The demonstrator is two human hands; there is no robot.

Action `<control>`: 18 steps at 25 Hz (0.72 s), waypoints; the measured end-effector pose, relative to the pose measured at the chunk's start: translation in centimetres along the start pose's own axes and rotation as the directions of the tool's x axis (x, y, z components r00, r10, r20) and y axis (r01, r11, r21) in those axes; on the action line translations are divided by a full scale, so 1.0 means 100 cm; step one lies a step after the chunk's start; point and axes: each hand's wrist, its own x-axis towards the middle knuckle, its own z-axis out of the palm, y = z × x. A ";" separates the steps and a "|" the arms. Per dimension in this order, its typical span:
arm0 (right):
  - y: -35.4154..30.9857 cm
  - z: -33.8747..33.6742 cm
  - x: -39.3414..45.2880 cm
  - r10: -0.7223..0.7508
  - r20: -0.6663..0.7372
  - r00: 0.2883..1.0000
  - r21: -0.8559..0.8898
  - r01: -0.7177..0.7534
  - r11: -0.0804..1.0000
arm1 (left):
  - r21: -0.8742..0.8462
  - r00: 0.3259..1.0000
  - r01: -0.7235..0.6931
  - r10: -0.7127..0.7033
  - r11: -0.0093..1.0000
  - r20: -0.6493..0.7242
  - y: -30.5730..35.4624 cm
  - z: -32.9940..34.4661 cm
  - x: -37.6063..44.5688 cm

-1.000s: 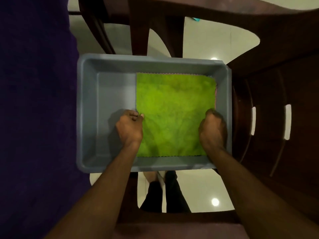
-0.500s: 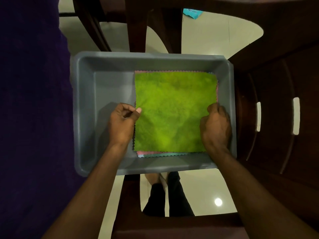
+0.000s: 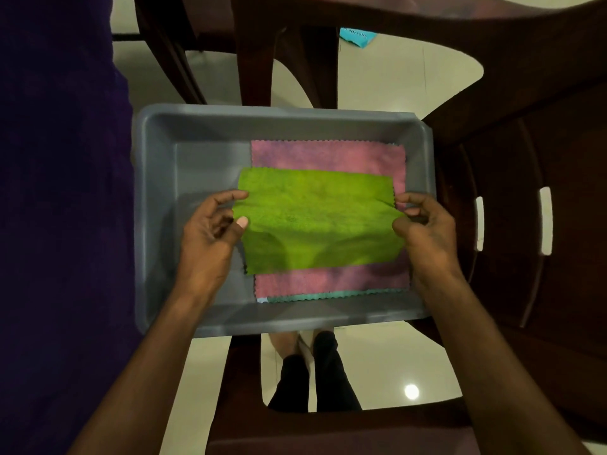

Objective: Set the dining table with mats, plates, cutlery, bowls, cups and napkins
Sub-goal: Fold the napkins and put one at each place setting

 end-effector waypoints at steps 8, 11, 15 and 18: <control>-0.001 -0.027 -0.029 0.475 0.240 0.847 -0.096 -0.466 0.880 | 0.083 0.999 -0.045 0.043 0.996 0.018 0.012 -0.010 -0.022; 0.006 -0.032 -0.040 0.535 0.280 0.797 -0.150 -0.514 0.845 | 0.073 0.999 -0.034 0.036 0.997 -0.020 0.011 -0.014 -0.034; 0.004 -0.041 -0.053 0.497 0.430 0.753 0.059 -0.573 0.817 | 0.069 0.999 -0.015 0.018 0.997 -0.037 0.015 -0.022 -0.046; -0.002 -0.049 -0.061 0.321 0.402 0.857 0.310 -0.457 0.833 | 0.104 0.998 -0.035 0.041 0.994 -0.056 0.025 -0.022 -0.052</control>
